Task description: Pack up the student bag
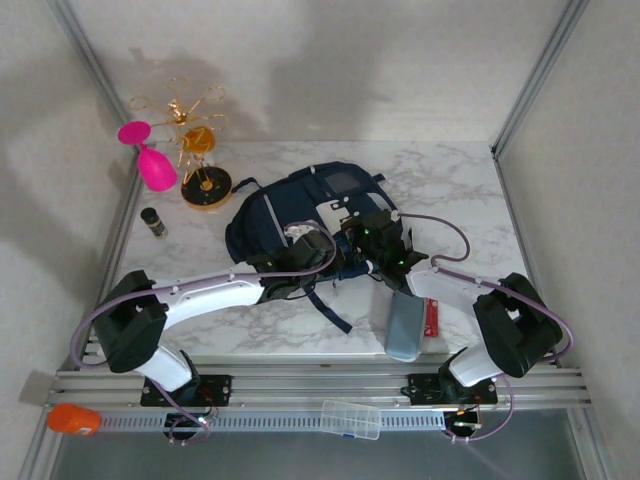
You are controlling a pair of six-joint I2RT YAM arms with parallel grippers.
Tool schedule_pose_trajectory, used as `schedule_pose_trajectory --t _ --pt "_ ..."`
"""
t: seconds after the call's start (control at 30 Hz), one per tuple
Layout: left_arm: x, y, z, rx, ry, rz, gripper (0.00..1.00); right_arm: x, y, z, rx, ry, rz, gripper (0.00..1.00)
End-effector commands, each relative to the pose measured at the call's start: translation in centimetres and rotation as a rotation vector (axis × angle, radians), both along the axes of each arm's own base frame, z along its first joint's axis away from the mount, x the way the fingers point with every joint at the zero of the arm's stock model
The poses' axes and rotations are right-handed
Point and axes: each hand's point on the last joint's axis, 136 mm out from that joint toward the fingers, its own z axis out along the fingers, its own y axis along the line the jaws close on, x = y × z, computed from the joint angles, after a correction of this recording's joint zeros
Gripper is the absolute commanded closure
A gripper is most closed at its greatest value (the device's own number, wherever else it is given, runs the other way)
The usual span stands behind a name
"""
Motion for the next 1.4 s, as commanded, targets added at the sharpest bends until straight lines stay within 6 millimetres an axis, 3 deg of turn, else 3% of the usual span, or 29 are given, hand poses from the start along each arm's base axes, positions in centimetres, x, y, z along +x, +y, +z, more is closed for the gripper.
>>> schedule_pose_trajectory --t 0.0,0.1,0.17,0.27,0.37,0.5,0.63,0.7,0.8,0.9,0.97,1.1,1.2,1.37 --pt "1.4 -0.1 -0.3 0.005 -0.011 0.091 0.59 0.0 1.2 6.3 0.160 -0.142 0.010 1.00" --pt "2.2 -2.4 -0.8 -0.051 -0.003 0.024 0.58 0.0 1.0 6.4 0.167 -0.140 -0.002 1.00" --pt "3.4 -2.6 -1.2 -0.012 -0.011 0.016 0.57 -0.1 0.8 6.3 0.177 -0.139 -0.009 1.00" --pt "5.4 -1.4 -1.8 0.073 -0.009 0.057 0.58 -0.2 0.4 6.2 0.182 -0.140 -0.027 1.00" --pt "6.5 1.1 -2.5 0.180 -0.001 0.137 0.62 -0.3 -0.3 5.8 0.176 -0.132 -0.058 1.00" --pt "6.1 3.6 -2.9 0.211 0.007 0.182 0.67 0.0 -1.1 6.1 0.166 -0.145 -0.090 1.00" --pt "5.2 4.9 -1.2 0.194 -0.038 0.153 0.80 0.5 -1.7 6.3 0.163 -0.150 -0.102 1.00" --pt "5.0 4.6 -0.1 0.158 -0.080 0.105 0.83 0.7 -1.7 6.5 0.161 -0.159 -0.102 1.00" --pt "5.0 3.5 0.8 0.130 -0.104 0.045 0.73 0.9 -1.4 6.6 0.161 -0.166 -0.093 1.00" --pt "5.1 1.4 0.7 0.116 -0.102 -0.011 0.71 1.0 -1.1 6.5 0.167 -0.163 -0.084 1.00" --pt "5.2 0.7 -0.1 0.150 -0.090 -0.010 0.69 1.0 -1.0 6.4 0.167 -0.159 -0.083 1.00" --pt "5.3 1.9 -2.5 0.209 -0.040 0.087 0.69 1.0 -1.0 6.2 0.157 -0.156 -0.081 1.00" --pt "5.7 1.8 -2.9 0.175 -0.055 0.128 0.74 0.9 -0.9 6.2 0.167 -0.157 -0.075 1.00" --pt "7.0 0.1 -1.0 0.105 -0.126 0.120 0.88 1.0 -0.9 5.7 0.156 -0.149 -0.074 1.00"
